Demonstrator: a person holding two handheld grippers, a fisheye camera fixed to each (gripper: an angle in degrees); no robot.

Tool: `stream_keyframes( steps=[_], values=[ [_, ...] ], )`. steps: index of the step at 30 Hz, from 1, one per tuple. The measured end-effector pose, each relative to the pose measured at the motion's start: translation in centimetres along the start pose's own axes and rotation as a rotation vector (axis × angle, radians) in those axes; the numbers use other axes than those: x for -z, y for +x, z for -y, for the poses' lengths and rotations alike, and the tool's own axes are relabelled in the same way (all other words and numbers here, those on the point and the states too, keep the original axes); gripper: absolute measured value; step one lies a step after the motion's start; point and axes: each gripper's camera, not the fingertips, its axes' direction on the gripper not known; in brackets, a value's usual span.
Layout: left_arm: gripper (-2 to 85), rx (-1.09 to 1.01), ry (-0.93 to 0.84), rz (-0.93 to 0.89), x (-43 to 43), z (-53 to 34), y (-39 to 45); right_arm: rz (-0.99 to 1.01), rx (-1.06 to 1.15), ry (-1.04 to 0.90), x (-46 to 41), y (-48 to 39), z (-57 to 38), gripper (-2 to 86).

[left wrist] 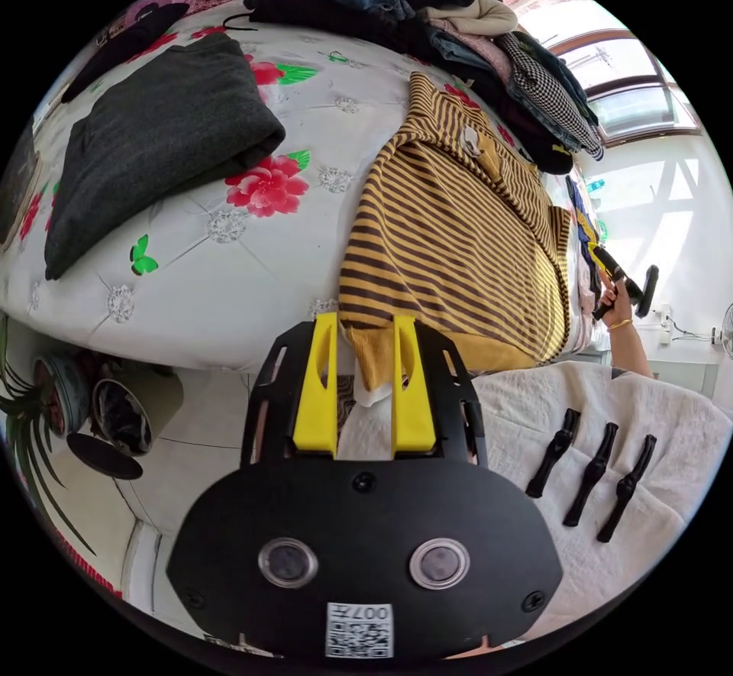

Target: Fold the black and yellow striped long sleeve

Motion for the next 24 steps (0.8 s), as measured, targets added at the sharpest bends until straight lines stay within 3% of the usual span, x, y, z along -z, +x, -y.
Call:
stream_keyframes(
  steps=[6,12,15,20,24],
  values=[
    [10.9,0.107,-0.002,0.033,1.9,-2.5,0.8,0.063,0.137,-0.081,-6.8,-2.9,6.8,5.4],
    [11.2,0.146,-0.031,0.053,2.9,-2.5,1.7,-0.101,-0.114,-0.188,-10.6,7.3,10.7,5.7],
    [11.2,0.155,-0.054,0.062,3.3,-2.1,1.6,0.016,-0.26,-0.136,-8.2,13.0,10.2,6.5],
    [9.8,0.103,-0.097,0.064,5.8,-2.1,1.3,0.156,-0.138,-0.04,0.1,15.7,3.4,8.4],
    [3.7,0.04,-0.135,0.07,7.7,-2.1,0.9,0.164,-0.177,-0.114,4.0,18.4,-5.3,10.0]
  ],
)
